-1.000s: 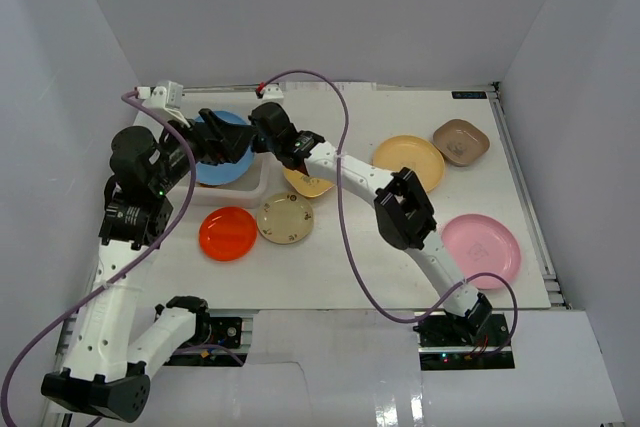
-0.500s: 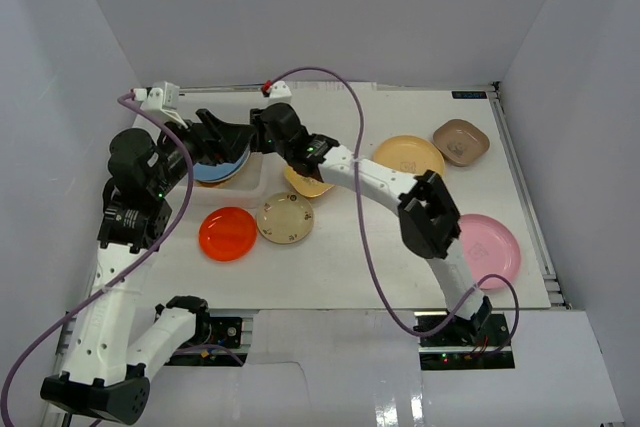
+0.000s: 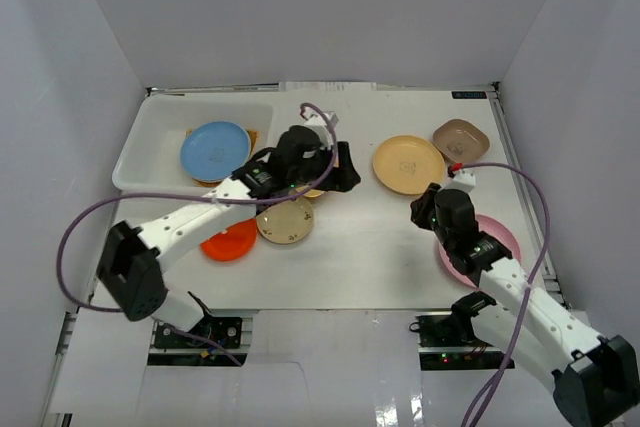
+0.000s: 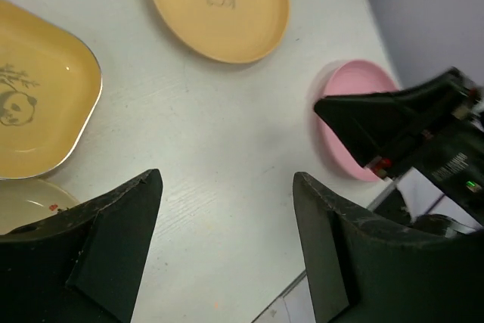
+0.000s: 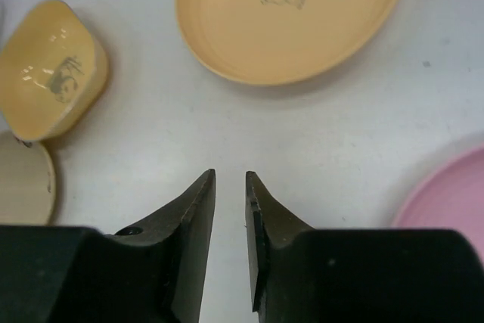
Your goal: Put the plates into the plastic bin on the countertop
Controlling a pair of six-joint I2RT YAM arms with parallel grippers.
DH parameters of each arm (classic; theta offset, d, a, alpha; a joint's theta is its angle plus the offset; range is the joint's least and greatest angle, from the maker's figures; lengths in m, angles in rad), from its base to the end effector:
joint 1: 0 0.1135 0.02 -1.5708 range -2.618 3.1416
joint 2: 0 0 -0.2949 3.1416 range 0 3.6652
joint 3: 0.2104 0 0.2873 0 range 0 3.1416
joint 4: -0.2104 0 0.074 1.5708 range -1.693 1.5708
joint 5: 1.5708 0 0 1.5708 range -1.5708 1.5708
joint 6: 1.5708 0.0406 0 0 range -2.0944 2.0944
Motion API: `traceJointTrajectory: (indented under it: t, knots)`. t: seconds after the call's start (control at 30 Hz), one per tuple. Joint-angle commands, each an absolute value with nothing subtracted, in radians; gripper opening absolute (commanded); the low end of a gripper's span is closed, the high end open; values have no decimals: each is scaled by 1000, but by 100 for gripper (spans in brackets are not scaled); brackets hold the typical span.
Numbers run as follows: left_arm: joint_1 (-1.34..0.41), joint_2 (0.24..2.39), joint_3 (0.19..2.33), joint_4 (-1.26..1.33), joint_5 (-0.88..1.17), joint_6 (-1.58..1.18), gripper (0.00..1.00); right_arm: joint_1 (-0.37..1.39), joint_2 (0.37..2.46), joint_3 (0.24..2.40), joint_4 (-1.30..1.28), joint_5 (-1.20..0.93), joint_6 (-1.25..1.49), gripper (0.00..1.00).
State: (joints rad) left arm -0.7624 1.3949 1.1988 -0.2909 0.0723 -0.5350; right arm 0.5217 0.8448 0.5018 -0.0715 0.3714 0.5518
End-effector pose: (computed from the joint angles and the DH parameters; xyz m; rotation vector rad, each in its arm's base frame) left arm 0.2560 -0.2486 0.3544 0.2937 2.1546 -0.8534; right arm 0.1906 0.0926 0.2510 0.2692 1.9522 0.3369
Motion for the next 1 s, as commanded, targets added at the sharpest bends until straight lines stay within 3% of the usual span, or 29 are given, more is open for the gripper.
traceJointTrajectory:
  t: [0.0, 0.47, 0.67, 0.8, 0.93, 0.97]
  knots:
    - [-824, 1547, 1290, -285, -130, -549, 80, 473, 694, 424, -152, 354, 598, 30]
    - [-919, 2144, 1732, -308, -400, -678, 76, 410, 442, 281, -336, 170, 603, 40]
    - [-887, 2315, 1955, -412, -434, -703, 75, 410, 405, 310, -373, 126, 597, 44]
    - [-853, 2368, 1968, -416, -439, -721, 72, 411, 397, 318, -379, 110, 595, 44]
    - [-839, 2407, 2000, -413, -439, -730, 60, 410, 411, 327, -387, 109, 591, 44]
    - [-839, 2411, 2003, -408, -439, -727, 52, 411, 414, 328, -387, 109, 589, 44]
